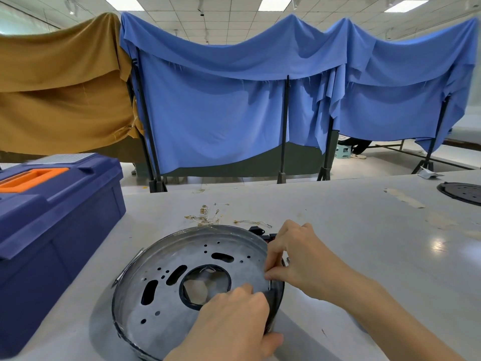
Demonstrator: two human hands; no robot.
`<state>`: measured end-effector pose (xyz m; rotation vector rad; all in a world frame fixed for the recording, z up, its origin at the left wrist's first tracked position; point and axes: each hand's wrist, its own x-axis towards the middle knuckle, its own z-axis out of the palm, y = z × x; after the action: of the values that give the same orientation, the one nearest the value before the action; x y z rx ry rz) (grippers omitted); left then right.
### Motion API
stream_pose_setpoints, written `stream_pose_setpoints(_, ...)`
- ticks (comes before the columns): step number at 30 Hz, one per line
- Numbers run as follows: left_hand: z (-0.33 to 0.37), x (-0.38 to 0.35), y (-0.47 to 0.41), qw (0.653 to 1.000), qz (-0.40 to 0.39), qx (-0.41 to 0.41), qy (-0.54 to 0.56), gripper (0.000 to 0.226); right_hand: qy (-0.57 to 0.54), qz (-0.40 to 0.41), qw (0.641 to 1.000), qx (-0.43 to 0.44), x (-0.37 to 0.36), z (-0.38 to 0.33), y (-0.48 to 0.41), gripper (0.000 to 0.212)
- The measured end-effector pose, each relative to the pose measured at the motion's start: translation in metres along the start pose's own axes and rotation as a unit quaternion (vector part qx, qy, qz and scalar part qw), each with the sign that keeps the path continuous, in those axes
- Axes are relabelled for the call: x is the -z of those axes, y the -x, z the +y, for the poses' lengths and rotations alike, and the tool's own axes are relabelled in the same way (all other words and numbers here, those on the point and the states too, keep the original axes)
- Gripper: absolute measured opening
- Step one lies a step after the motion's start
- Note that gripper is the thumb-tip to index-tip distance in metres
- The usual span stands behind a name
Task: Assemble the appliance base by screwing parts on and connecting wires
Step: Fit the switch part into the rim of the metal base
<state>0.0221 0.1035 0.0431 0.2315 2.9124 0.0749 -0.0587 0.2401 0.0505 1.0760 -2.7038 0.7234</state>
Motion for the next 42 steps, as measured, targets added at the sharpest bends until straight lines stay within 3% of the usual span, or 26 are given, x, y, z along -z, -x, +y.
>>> stream_pose_setpoints(18, -0.001, 0.001, -0.001, 1.000, -0.018, 0.011, 0.013, 0.043, 0.025, -0.098, 0.994, -0.036, -0.001, 0.005, -0.002, 0.021)
stream_pose_setpoints(20, -0.001, 0.001, 0.000, 1.000, -0.019, 0.012, 0.012, 0.047, -0.002, -0.079, 0.996, -0.036, 0.003, 0.006, -0.003, 0.021)
stream_pose_setpoints(23, 0.000, 0.002, 0.000, 1.000, 0.006, 0.007, 0.018, 0.054, -0.042, 0.037, 0.998, -0.038, 0.012, 0.009, -0.005, 0.017)
stream_pose_setpoints(25, 0.003, 0.001, -0.001, 0.999, 0.030, -0.007, 0.019, 0.064, -0.043, 0.073, 0.995, -0.056, 0.016, 0.012, -0.005, 0.017)
stream_pose_setpoints(28, 0.005, -0.003, -0.005, 0.999, 0.047, -0.017, 0.013, 0.082, -0.039, 0.025, 0.994, -0.098, 0.012, 0.022, -0.005, 0.025)
stream_pose_setpoints(34, 0.004, -0.008, -0.009, 0.998, 0.056, -0.017, 0.006, 0.096, -0.080, -0.054, 0.988, -0.117, -0.001, 0.031, -0.007, 0.025)
stream_pose_setpoints(42, 0.003, -0.008, -0.011, 0.999, 0.034, -0.002, -0.003, 0.076, -0.089, -0.051, 0.987, -0.122, -0.002, 0.032, -0.006, 0.023)
